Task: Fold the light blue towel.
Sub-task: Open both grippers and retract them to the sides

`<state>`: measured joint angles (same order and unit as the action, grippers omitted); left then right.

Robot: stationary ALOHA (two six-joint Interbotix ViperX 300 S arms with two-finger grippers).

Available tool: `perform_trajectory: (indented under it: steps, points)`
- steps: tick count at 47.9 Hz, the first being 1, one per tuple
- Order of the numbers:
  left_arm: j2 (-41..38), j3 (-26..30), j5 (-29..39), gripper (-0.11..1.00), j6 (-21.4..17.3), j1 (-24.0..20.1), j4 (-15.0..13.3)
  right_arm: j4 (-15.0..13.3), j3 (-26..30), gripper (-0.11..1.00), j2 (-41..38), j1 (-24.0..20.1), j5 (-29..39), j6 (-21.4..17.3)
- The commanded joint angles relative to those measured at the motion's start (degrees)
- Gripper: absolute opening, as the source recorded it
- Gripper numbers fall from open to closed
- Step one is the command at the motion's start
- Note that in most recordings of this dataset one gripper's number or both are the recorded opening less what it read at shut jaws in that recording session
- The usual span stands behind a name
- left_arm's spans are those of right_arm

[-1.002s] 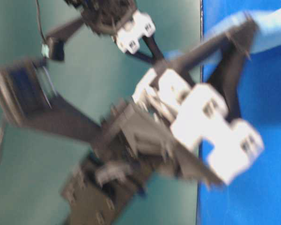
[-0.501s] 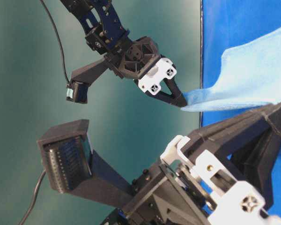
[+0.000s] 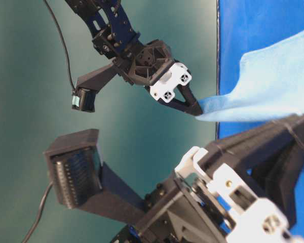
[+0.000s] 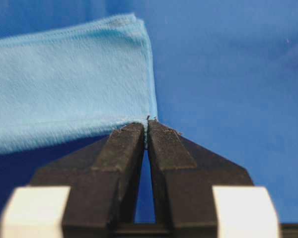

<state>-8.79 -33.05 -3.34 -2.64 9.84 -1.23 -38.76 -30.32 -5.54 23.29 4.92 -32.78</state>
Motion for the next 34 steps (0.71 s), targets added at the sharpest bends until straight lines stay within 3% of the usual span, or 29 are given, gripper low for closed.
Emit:
perform_trajectory:
  steps: [1, 6, 11, 14, 24, 34]
  points:
    - [2.11, 0.09, 0.18, 0.16, -0.35, 0.09, -0.09, -0.18, 1.14, 0.38, 0.88, 0.35, 0.09, -0.09]
    - [2.99, -0.53, 1.41, 0.48, -0.79, 0.09, -0.09, -0.18, 1.14, 0.64, 0.88, 0.35, 0.09, -0.09]
    - [4.57, -0.97, 3.6, 0.76, -0.7, 0.18, -0.09, -0.18, 0.97, 0.62, 1.32, 0.35, 0.09, -0.18]
    - [5.71, -1.23, 5.01, 0.86, -0.62, 0.09, -0.09, -0.18, 0.7, 0.61, 2.02, 0.35, 0.09, -0.35]
    - [11.51, -3.08, 11.43, 0.76, -0.18, 0.18, -0.09, -0.09, -2.29, 0.61, 7.47, 0.09, 0.18, -0.62]
    - [18.46, -6.59, 11.69, 0.73, -0.79, -0.62, -0.09, 0.53, -8.26, 0.62, 17.23, -2.11, 0.7, -1.49]
